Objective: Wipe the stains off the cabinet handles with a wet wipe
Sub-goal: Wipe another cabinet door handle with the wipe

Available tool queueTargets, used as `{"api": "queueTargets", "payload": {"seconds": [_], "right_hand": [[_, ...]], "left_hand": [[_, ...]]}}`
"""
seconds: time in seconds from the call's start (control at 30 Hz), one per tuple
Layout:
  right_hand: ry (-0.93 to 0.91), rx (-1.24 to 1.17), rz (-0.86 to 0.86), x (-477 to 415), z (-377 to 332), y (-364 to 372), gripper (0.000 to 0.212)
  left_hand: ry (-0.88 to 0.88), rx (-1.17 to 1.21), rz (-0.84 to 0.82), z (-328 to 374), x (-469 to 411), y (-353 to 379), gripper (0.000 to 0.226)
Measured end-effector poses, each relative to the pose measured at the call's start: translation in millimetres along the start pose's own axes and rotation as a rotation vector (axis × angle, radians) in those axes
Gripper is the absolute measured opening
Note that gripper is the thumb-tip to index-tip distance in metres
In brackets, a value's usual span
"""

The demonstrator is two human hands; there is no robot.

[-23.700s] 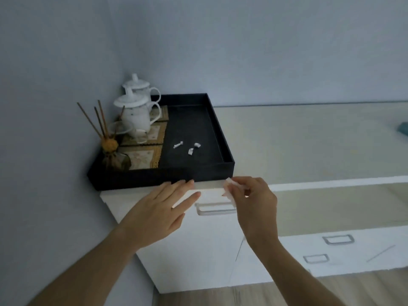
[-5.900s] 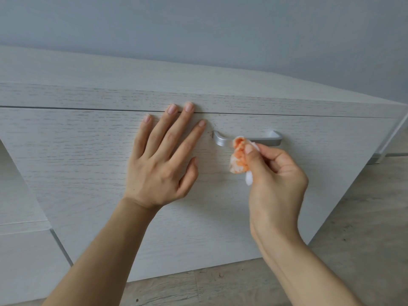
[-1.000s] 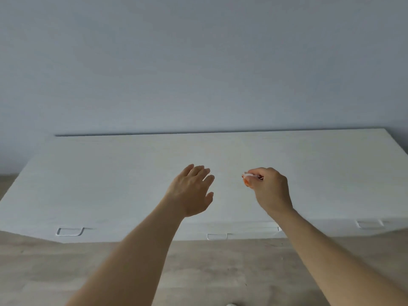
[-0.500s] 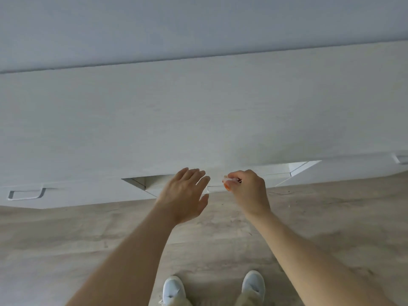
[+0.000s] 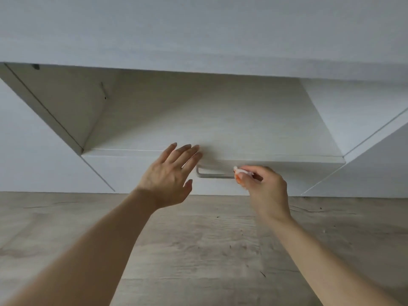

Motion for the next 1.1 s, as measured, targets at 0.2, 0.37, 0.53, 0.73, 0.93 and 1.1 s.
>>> {"api": "queueTargets", "payload": {"seconds": [0.2,0.37,0.53,0.73,0.93,1.1], "right_hand": [[-0.082,-0.099,0.12,-9,49,7,0.01],[-0.185,-0.164,0.202,-11,56,12,0.02],[-0.301,-0.189,0.274,-4,53,16,0.025],[-0.305,-0.23,0.356,5,55,22,0.014],[-0.366,-0.211,0.451,12,51,21,0.017],[-0.491,-0.038,0.467,17,39,19,0.017]], "left_hand": [[0.028,-0.075,0.173,-22,2,46,0.083],[0.024,-0.11,0.345,-20,5,57,0.085],[0.015,-0.108,0.465,-10,11,71,0.088],[0.002,-0.078,0.503,-8,9,74,0.089],[-0.027,-0.058,0.552,-6,8,77,0.09],[-0.046,-0.097,0.571,-5,9,77,0.092]]}}
Point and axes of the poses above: each hand's wrist, its own x-axis away from the middle knuckle, its own y-axis out of the palm, z = x × y, the point moved 8 cm from there along -x, towards the middle knuckle, and after that the axes turned 9 degrees about -y, right-handed, at the moved point
